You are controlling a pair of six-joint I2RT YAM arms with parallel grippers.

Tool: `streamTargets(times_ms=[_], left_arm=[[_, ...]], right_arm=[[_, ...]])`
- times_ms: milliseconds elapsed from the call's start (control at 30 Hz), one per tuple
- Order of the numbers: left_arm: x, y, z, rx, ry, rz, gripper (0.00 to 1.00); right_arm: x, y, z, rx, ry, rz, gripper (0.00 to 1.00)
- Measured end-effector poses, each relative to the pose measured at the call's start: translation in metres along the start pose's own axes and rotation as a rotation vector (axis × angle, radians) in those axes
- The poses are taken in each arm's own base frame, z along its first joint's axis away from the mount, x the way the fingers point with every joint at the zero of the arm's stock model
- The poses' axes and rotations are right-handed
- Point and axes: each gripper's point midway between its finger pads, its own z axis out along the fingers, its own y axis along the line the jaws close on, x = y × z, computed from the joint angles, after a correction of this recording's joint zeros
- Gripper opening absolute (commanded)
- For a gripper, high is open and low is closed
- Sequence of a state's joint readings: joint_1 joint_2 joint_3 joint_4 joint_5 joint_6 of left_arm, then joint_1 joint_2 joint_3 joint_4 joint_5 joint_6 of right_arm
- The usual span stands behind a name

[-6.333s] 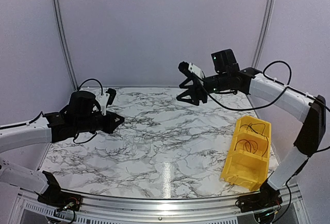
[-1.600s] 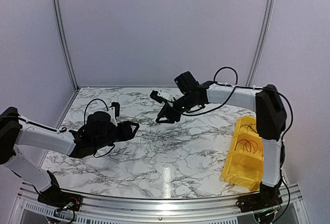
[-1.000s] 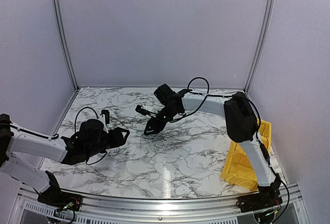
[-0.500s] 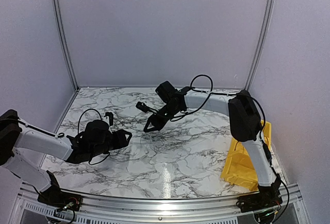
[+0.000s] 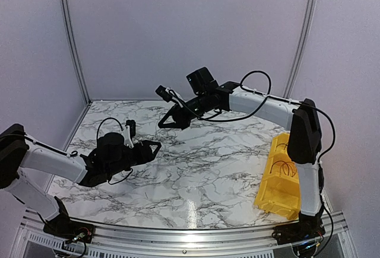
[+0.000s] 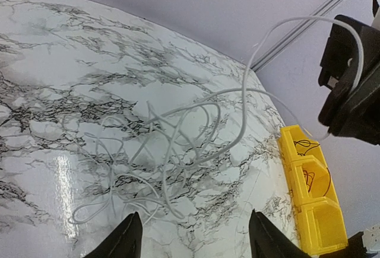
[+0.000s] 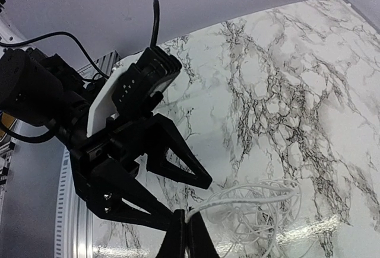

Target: Untangle the cables

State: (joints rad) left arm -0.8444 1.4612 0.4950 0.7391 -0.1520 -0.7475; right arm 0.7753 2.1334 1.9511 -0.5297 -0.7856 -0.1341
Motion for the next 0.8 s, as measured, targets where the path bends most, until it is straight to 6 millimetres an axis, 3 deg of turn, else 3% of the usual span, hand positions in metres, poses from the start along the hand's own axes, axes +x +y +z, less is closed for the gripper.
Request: streamTargets(times_ms=[133, 433, 667, 800], left_arm=[[-0.003, -0.005, 0.004, 0.021, -0.019, 0.000, 0.61], [0.001, 0.020, 0.039, -0.104, -0.058, -0.028, 0.57], [-0.013, 0.016, 0.072, -0.128, -0.135, -0.003, 0.43], [-0.013, 0.033, 0.089, -0.169, -0.154, -0.001, 0.38]], right_arm=[[0.002, 0.006, 0.003, -0.022, 0.005, 0.001, 0.00], [-0.005, 0.041, 0.005, -0.132, -0.006, -0.017, 0.00], [-0.036, 0.080, -0.027, -0.197, -0.075, -0.080, 0.00], [-0.061, 0.105, -0.053, -0.213, -0.127, -0.154, 0.00]])
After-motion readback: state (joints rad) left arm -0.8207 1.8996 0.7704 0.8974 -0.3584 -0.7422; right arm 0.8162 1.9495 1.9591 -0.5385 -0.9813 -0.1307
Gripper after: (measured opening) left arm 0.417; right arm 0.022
